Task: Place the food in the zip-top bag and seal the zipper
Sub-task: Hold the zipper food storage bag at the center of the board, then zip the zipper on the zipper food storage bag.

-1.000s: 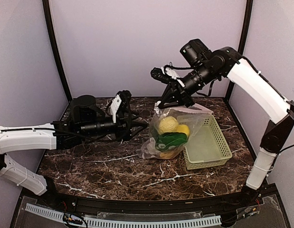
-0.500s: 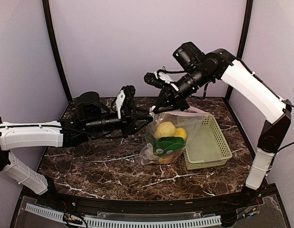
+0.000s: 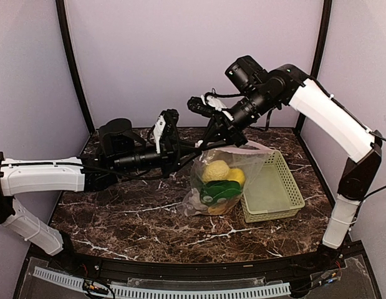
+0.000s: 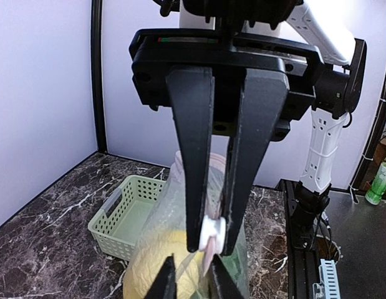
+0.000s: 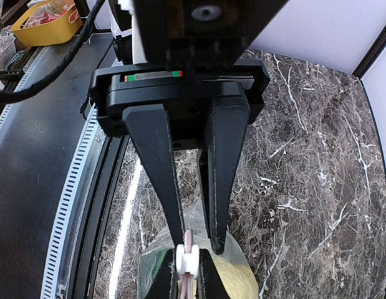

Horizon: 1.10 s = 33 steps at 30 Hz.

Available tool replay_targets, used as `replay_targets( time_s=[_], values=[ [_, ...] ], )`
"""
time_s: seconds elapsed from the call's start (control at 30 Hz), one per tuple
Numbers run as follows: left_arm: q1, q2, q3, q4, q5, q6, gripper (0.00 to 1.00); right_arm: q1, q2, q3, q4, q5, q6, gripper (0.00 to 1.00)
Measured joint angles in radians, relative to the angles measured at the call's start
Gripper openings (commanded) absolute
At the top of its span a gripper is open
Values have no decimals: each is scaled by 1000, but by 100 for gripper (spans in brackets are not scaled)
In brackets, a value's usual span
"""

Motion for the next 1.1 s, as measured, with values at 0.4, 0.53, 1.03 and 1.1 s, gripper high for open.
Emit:
replay_targets(
  time_s=[0.4,0.53,1.03,1.1],
  values=[
    [-1,7,-2,0,-27,-6,1,1,3,-10,21,30,2,2],
    [-9,-19,-37,0,-68,-5,1,-5,-4,-52,57,24,5,2],
    [-16,-119,-136,20,-214,13,1,-102,-56,-184,86,-23,7,1],
    [-16,-126,-140,24,-222,13,1,-116,-72,-196,79,-21,6,1]
  ],
)
